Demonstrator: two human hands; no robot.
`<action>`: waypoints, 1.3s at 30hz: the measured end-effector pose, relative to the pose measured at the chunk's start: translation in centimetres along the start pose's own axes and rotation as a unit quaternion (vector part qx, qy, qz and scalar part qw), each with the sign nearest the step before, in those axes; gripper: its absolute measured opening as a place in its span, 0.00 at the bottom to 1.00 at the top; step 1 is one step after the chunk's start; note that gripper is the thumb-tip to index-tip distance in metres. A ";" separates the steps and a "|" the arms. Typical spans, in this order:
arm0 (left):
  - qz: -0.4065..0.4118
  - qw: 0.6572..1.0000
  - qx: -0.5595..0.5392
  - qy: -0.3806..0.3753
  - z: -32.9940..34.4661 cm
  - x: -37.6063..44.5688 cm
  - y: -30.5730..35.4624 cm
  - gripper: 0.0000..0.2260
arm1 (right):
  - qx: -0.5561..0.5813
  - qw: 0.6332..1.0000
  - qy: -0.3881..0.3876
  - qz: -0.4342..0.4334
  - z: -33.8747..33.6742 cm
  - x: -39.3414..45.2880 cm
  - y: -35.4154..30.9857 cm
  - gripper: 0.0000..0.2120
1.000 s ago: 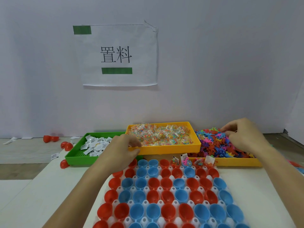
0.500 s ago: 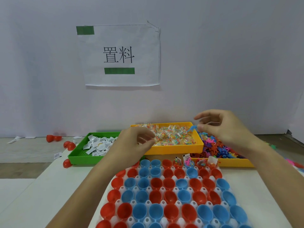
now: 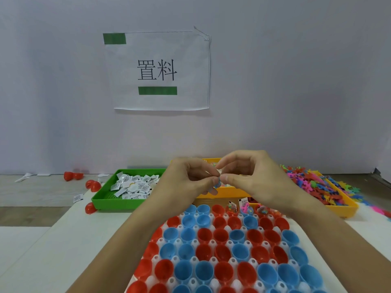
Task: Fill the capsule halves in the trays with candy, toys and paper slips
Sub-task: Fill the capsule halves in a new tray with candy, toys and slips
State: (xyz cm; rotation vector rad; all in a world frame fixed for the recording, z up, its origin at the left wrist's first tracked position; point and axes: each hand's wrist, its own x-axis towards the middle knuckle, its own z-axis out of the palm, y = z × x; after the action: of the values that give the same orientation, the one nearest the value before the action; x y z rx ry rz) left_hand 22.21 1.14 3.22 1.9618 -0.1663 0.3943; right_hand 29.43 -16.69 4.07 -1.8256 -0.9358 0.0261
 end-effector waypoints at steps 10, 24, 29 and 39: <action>-0.046 0.998 0.044 -0.003 0.5 -0.1 -0.2 0.07 | -0.057 0.998 -0.018 0.013 0.4 0.0 0.2 0.08; -0.025 0.984 0.165 0.053 1.7 0.2 -2.3 0.06 | -0.257 0.964 0.035 0.059 1.1 0.4 3.1 0.04; -0.032 0.966 0.247 0.065 1.2 0.2 -3.0 0.09 | -0.306 0.950 0.018 0.059 2.1 0.0 3.8 0.05; -0.026 0.961 0.271 0.054 1.0 0.3 -3.5 0.07 | -0.381 0.924 0.025 0.030 3.3 -0.4 4.2 0.06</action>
State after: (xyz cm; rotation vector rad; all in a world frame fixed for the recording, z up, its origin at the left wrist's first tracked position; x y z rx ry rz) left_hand 23.72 1.70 -0.10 2.4692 0.0744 0.5546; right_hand 30.26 -15.06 -0.97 -2.5523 -0.9193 -0.3971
